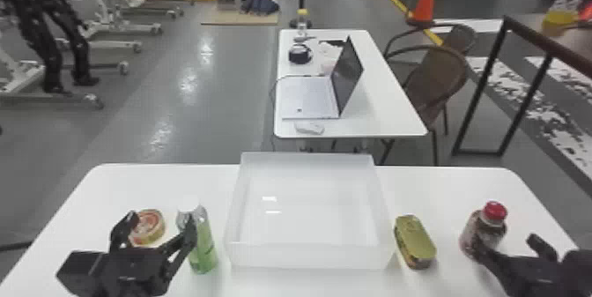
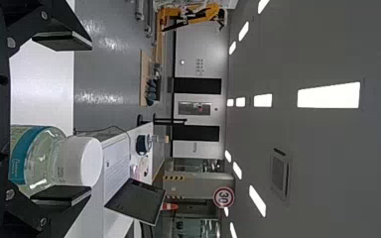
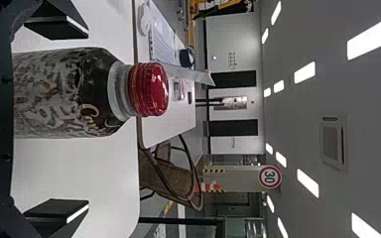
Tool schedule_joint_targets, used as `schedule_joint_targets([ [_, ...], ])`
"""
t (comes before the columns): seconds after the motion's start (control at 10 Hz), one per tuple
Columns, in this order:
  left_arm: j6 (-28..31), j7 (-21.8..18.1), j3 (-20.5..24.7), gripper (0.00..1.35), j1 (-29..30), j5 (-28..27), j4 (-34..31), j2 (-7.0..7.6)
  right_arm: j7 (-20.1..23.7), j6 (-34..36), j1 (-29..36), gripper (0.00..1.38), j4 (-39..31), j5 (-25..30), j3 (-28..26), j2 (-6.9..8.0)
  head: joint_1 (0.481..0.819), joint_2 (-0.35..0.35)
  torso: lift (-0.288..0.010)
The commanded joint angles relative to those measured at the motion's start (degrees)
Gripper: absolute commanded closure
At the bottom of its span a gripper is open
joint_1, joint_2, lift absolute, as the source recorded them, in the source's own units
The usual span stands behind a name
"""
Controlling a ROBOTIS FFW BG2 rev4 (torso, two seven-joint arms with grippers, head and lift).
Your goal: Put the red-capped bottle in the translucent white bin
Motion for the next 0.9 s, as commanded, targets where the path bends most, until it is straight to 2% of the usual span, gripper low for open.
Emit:
schedule_joint_targets([
  [0.0,-0.1,0.0,-0.1,0.26,0.0,0.1,0.1,-0.15,1.1,0.0,-2.2,0.09,2.5,0.2,0.0,-0.14,0.549,0.0,-0.1],
  [0.2,-0.3,0.0,-0.1,0.26,-0.1,0.5,0.3,-0.15,1.4,2.0,-3.8,0.09,3.7,0.8,0.0,0.03,0.549,0.0,-0.1],
  [0.4,-0.4,0.0,-0.2,0.26,-0.2,1.0,0.6,-0.15,0.4,5.8,-3.6,0.09,0.6,3.9,0.0,0.65,0.549,0.0,-0.1],
  [0.5,-0.4,0.0,-0.2,0.26,-0.2,1.0,0.6,-0.15,0.0,6.7,-3.5,0.18,-0.5,5.1,0.0,0.74,0.549,0.0,-0.1],
  [0.6,-0.4,0.0,-0.3,0.26,-0.3,1.0,0.6,-0.15,0.9,6.5,-3.9,0.57,1.0,2.1,0.0,0.56,0.549,0.0,-0.1],
  [0.7,-0.4,-0.1,-0.5,0.26,-0.4,1.0,0.9,-0.15,3.5,3.6,-5.0,1.24,5.3,-3.0,0.0,0.21,0.549,0.0,-0.1],
  [0.8,-0.4,-0.1,-0.6,0.26,-0.4,1.1,0.9,-0.15,3.7,3.6,-4.6,1.26,5.1,-4.5,0.0,0.21,0.549,0.0,-0.1],
])
